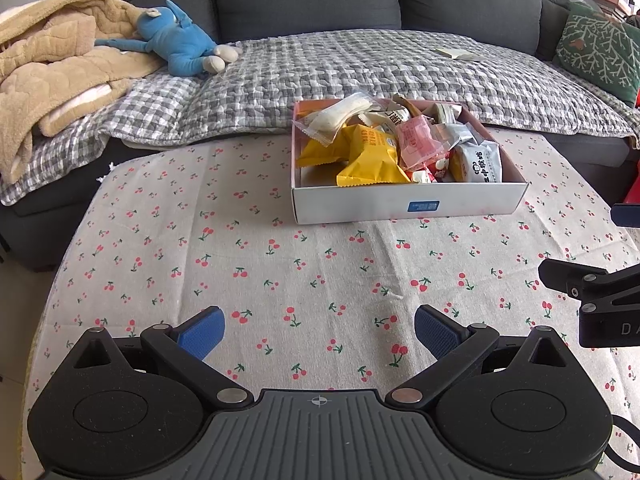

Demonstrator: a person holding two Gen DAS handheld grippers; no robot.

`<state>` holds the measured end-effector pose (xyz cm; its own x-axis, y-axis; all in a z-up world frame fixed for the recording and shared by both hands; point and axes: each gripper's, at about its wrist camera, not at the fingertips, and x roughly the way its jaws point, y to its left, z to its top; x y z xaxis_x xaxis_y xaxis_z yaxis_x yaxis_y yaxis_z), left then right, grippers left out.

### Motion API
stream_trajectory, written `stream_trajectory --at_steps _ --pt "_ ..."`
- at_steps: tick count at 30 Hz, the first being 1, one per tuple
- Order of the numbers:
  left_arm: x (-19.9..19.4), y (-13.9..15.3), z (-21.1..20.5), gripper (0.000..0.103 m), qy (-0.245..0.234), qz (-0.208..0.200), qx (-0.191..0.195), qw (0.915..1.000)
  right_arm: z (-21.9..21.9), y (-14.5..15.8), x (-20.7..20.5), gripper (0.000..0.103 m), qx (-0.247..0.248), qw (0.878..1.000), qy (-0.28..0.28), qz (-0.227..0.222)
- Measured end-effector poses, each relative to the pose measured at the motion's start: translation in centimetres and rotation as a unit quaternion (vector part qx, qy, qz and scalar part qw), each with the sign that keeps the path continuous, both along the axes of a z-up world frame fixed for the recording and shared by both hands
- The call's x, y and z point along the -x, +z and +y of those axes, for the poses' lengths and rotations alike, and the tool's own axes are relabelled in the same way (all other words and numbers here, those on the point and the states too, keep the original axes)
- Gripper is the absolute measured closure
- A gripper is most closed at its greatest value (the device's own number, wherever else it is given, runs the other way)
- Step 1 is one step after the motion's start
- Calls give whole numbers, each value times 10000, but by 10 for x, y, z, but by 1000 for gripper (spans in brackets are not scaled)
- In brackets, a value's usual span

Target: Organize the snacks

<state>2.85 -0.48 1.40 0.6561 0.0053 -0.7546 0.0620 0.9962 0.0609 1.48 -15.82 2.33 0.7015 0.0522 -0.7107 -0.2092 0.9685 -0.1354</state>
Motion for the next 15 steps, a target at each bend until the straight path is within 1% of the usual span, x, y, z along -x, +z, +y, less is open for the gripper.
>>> stream_trajectory --at_steps 15 --pt "0 0 0 1 -2 8 3 10000 -1 -2 0 0 19 10000 2 18"
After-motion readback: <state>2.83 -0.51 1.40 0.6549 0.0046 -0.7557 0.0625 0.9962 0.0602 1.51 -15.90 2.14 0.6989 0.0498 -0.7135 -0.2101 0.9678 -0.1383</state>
